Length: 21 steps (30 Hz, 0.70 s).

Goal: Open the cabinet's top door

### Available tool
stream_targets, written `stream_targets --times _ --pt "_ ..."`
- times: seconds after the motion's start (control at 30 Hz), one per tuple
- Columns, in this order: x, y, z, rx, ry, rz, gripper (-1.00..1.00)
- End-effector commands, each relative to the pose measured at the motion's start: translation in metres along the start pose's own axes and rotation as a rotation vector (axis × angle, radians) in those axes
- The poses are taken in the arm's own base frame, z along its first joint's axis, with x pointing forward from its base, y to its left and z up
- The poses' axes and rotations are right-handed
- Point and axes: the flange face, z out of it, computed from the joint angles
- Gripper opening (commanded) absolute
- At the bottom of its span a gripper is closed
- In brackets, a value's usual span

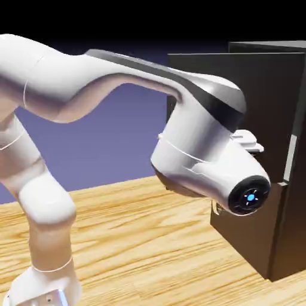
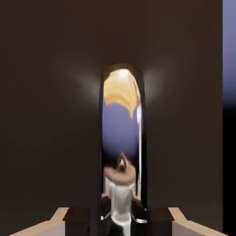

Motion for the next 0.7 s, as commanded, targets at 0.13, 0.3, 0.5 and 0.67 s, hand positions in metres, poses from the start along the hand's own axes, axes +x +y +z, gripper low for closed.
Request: stream_targets --times 0.13,0.3,0.5,0.67 --pt "-0.005 -0.005 -0.011 -0.033 0.035 -0.001 -1.00" --pt "-0.008 -0.007 -0.017 -0.049 0.050 -0.001 -1.00" --pt "-0.013 -0.013 -0.028 -0.081 0.081 -0.001 -1.00" --pt "-0.019 -0.018 -0.038 -0.113 0.114 -0.001 1.00"
